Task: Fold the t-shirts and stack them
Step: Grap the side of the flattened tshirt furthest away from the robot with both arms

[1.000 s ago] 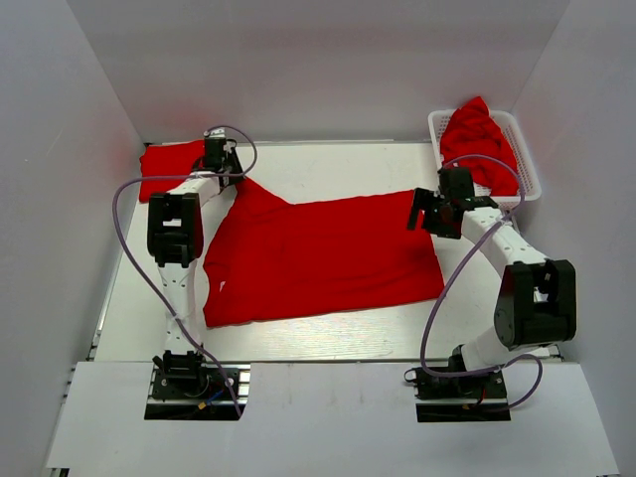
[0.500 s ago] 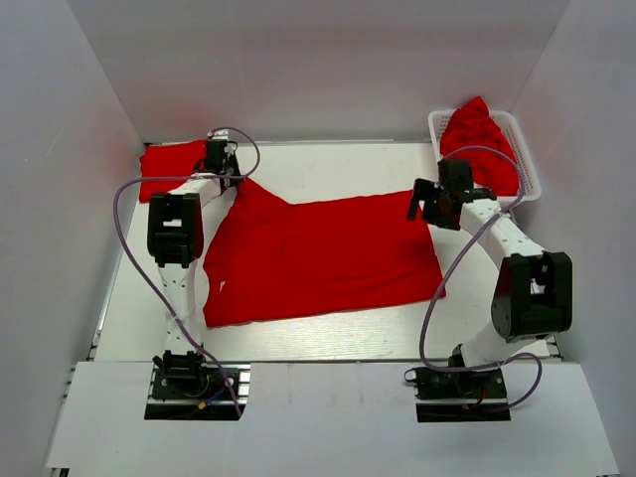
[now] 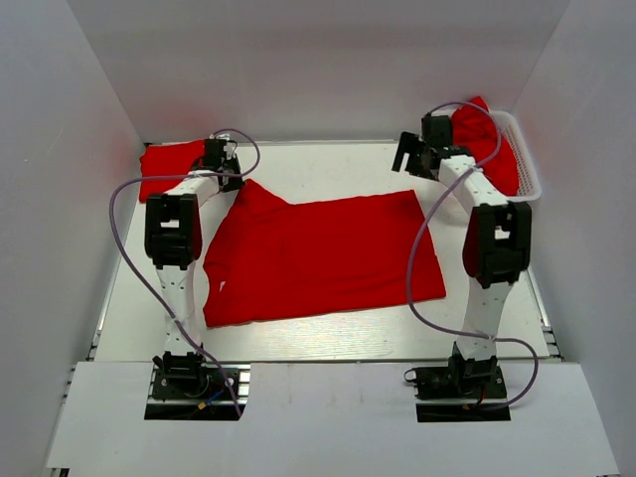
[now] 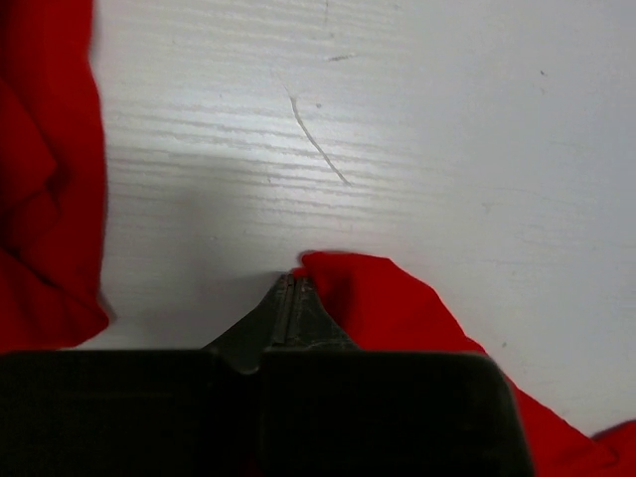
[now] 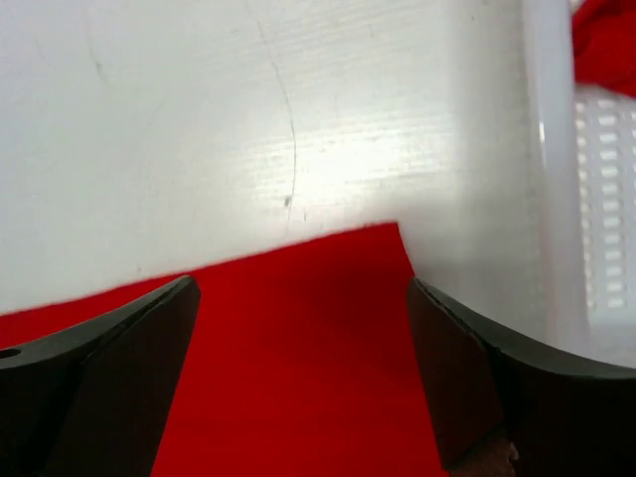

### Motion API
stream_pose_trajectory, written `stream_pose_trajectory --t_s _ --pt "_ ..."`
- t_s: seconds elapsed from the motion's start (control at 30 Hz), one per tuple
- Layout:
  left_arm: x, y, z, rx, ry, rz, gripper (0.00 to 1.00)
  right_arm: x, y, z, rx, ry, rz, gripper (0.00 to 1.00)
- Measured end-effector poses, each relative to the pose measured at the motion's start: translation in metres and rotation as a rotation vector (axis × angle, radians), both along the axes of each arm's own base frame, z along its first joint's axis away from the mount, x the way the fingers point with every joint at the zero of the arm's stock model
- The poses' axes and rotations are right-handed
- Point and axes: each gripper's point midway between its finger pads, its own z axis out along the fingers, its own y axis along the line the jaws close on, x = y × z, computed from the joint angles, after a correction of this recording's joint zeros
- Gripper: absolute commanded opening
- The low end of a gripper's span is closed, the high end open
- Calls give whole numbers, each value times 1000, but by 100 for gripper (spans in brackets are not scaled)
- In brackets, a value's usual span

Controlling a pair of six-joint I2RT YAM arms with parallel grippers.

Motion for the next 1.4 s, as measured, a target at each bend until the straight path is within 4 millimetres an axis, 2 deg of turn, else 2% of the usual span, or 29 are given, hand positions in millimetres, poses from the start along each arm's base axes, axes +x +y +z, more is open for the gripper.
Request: stream_pose_trajectory --t_s 0.17,0.27,0.4,0.57,0.77,0.93,1.2,1.27,1.3,1.37,1.4 --pt "-8 -3 1 -25 32 -22 0 46 8 -20 -33 -11 -14 90" --pt "-11 -2 6 -39 36 -30 0 58 7 -40 -65 8 -33 90" --pt "-12 -2 13 -55 31 -39 0 53 -4 -60 -116 57 -67 90" --pt "-15 0 16 -68 32 -40 0 49 -14 -67 -158 72 -101 90" --pt "-23 -2 9 -80 58 -47 0 19 -17 -108 -172 183 -104 90" --pt "-24 -1 8 -91 63 -48 0 19 -15 -108 -166 181 -106 90" --pt "-28 -1 7 -106 72 -49 0 15 -22 -108 -161 184 -158 46" --pt "-28 -3 7 -112 73 -54 0 14 -24 -108 -160 186 -169 19" --pt "-29 -4 7 -116 75 -56 0 13 -24 -108 -166 186 -165 10" --pt "-30 -5 7 -120 82 -58 0 13 -25 -108 -169 186 -165 0" --pt "-30 -5 7 -122 85 -59 0 13 -25 -108 -172 185 -162 0"
